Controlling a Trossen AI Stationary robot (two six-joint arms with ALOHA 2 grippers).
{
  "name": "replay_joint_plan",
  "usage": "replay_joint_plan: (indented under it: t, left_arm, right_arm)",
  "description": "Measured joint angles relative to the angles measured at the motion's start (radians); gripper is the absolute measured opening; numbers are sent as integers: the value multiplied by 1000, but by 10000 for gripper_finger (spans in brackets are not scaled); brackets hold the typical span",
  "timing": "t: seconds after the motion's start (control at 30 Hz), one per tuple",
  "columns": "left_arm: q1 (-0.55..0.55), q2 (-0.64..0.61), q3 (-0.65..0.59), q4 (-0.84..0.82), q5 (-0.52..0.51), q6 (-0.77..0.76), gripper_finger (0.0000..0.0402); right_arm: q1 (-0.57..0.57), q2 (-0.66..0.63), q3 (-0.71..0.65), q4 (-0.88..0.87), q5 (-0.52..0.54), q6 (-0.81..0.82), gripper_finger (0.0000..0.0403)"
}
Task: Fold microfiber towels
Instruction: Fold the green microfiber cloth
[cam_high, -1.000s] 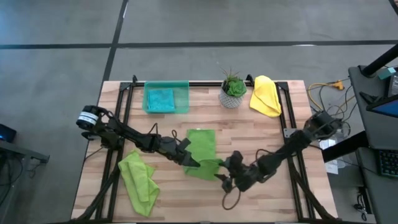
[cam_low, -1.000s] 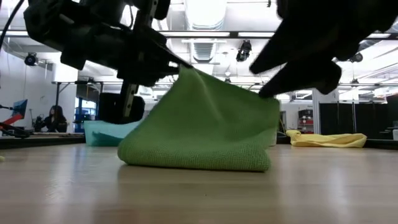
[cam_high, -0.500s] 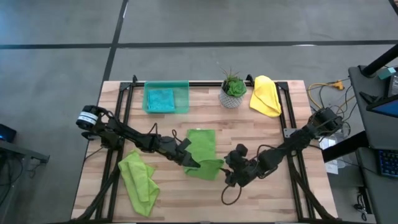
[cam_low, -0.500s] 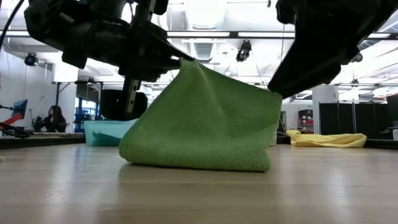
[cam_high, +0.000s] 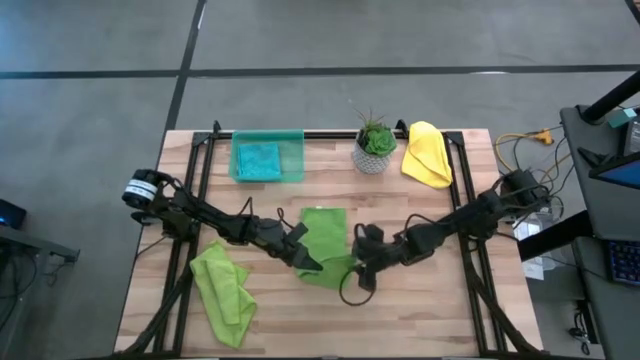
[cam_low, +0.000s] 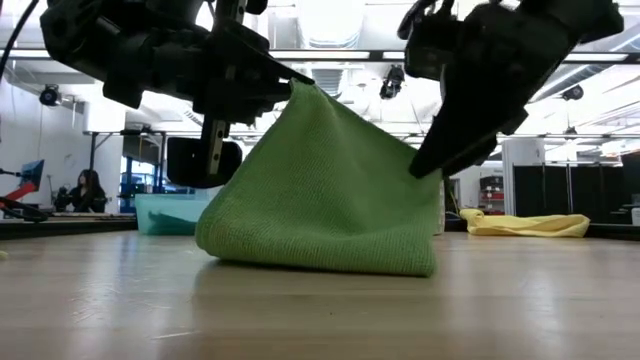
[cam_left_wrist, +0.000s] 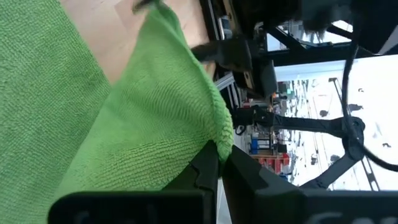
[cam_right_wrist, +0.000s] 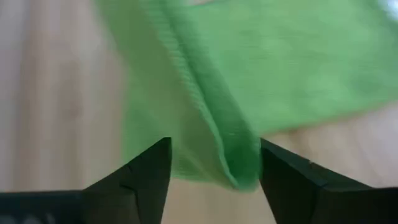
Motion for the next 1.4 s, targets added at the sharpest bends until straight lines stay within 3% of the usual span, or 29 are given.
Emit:
replay_joint_plan:
  t: [0.13, 0.33, 0.53, 0.7, 0.9, 1.07, 1.23, 1.4]
  left_arm:
    - [0, 0, 0, 0, 1, 16, 0]
    - [0, 0, 0, 0, 59, 29, 0]
    - [-3, -12, 0, -2, 197, 104, 0]
    - [-56, -46, 2, -22, 207, 150, 0]
    - [-143, -53, 19, -26, 185, 157, 0]
    - [-164, -53, 24, -65, 142, 208, 0]
    - [-161, -66, 24, -142, 82, 273, 0]
    - [-152, -88, 21, -266, 17, 324, 0]
  right_arm:
    - [-5, -2, -4, 11, -21, -45, 156]
    - [-5, -26, 0, 15, -62, -58, 23]
    - [6, -95, 2, 15, -98, -20, 10]
    - [51, -159, 32, 16, -155, 52, 9]
    - [121, -144, 127, -43, -206, 139, 9]
    - [139, -75, 237, -188, -215, 119, 9]
    - [84, -24, 325, -362, -214, 23, 9]
    - [11, -20, 322, -371, -220, -64, 9]
